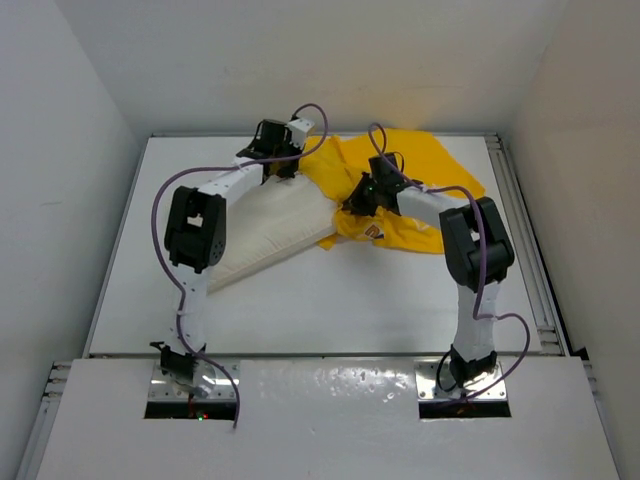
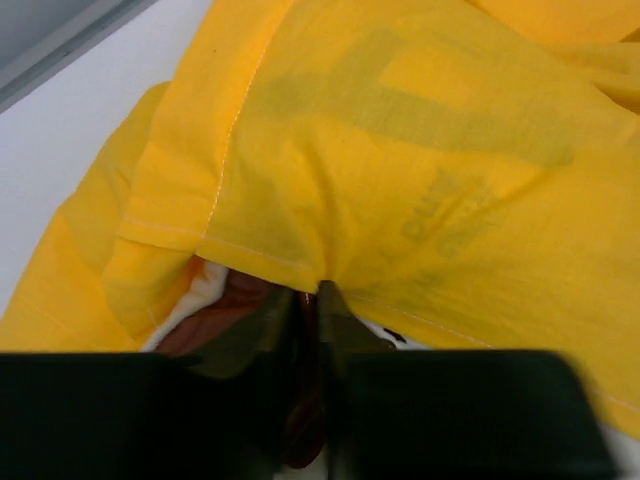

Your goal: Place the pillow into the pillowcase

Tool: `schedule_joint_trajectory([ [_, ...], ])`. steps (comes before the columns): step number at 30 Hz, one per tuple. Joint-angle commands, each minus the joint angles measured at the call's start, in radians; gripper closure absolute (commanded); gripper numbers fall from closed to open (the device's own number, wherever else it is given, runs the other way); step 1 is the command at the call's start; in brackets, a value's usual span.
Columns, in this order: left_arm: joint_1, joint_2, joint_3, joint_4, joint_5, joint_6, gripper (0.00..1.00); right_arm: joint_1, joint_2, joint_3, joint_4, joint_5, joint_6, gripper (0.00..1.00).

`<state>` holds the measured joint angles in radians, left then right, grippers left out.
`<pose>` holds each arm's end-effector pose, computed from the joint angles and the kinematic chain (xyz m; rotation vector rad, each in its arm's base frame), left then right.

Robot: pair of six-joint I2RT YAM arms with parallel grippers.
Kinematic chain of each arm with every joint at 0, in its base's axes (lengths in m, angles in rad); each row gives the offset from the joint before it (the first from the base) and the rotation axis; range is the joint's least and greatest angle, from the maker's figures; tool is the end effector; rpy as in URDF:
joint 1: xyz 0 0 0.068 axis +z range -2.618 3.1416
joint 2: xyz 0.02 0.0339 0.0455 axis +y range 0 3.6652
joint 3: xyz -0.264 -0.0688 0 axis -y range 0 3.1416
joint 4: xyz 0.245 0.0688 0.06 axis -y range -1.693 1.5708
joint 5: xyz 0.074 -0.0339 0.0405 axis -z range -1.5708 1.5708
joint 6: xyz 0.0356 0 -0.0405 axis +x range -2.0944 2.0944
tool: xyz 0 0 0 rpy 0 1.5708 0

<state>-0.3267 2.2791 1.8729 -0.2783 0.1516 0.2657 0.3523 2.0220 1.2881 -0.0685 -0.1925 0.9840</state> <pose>0.4956 -0.1736 0.2033 0.7351 2.1307 -0.2036 0.4040 0.1558 0.1532 0.6916 2.4342 0.8250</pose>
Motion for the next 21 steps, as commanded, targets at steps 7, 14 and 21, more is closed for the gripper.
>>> schedule_joint_trajectory([
  [7, 0.008, -0.161, -0.291, -0.236, 0.163, 0.102, 1.00, -0.036, 0.179, 0.335, 0.141, -0.025, -0.044, 1.00],
  [14, 0.089, -0.246, -0.186, -0.427, 0.223, 0.109, 0.49, -0.041, 0.170, 0.291, 0.145, -0.153, -0.137, 0.45],
  [21, 0.284, -0.386, -0.225, -0.449, 0.142, 0.085, 0.36, -0.102, -0.043, 0.122, 0.076, -0.073, -0.240, 0.28],
])
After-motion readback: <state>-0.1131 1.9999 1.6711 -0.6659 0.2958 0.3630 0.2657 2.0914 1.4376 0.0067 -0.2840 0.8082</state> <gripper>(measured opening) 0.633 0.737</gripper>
